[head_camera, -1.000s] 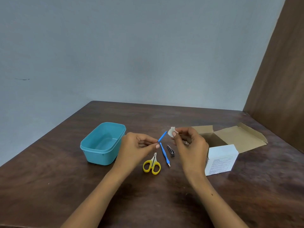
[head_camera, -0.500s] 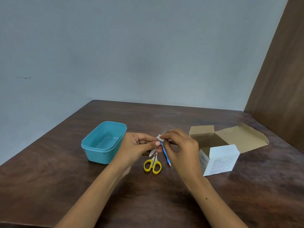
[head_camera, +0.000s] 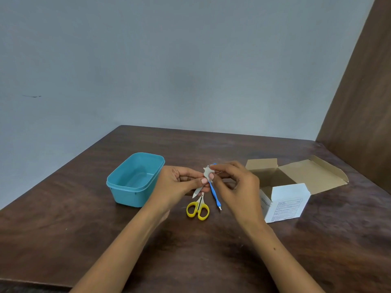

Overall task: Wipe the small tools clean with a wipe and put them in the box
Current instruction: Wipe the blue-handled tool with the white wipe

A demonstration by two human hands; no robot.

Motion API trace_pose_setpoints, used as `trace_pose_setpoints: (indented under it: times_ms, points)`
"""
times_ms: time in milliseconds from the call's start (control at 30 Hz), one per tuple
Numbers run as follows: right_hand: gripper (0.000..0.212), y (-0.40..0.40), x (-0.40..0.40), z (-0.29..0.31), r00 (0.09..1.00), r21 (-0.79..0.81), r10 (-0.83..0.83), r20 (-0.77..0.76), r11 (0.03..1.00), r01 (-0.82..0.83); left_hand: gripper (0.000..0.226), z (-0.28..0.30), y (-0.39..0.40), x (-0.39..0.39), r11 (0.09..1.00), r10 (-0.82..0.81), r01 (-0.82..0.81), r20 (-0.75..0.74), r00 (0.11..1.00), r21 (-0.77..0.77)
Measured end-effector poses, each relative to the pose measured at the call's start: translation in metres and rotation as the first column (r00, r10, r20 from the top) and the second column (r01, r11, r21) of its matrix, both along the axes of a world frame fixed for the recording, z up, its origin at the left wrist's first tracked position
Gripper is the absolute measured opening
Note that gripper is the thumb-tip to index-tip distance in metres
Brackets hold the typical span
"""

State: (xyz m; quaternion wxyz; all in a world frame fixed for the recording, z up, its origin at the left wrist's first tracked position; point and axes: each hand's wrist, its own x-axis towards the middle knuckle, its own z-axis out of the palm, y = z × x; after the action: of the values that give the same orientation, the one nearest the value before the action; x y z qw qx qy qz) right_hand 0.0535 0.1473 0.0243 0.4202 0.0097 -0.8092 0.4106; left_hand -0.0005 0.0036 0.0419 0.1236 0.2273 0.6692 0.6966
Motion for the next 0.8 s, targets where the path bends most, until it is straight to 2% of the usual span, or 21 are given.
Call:
trace_pose_setpoints:
  times_ms: [100,200,433,600,800]
  points:
    - [0.014,0.0005,-0.0023,-0.0001,0.996,0.062,-0.089,-0.017,0.994,0.090,0.012,-0.0007,0.0001,0.0001,1.000,-0.008,0.008,-0.018,1.000,-0.011]
    - [0.014,0.0027,-0.0032,0.0014,0.989,0.038,-0.144,-0.036,0.989,0.145,0.012,-0.0018,0.0013,-0.0003,0.999,-0.018,0.016,-0.043,0.999,-0.031]
    - [0.013,0.0011,-0.0028,-0.0044,0.993,0.161,-0.106,-0.043,0.981,0.111,0.013,-0.0034,0.0004,-0.0020,1.000,-0.010,0.010,-0.083,0.997,-0.005]
    - [0.012,0.0045,-0.0036,-0.0003,0.984,0.027,-0.174,-0.047,0.984,0.175,0.012,-0.0046,0.0026,-0.0019,1.000,-0.011,0.008,-0.107,0.994,-0.029]
    - [0.016,-0.0018,-0.0043,-0.0074,0.995,0.130,-0.101,-0.026,0.986,0.104,0.010,-0.0065,0.0010,-0.0044,1.000,0.009,-0.012,-0.154,0.988,-0.019]
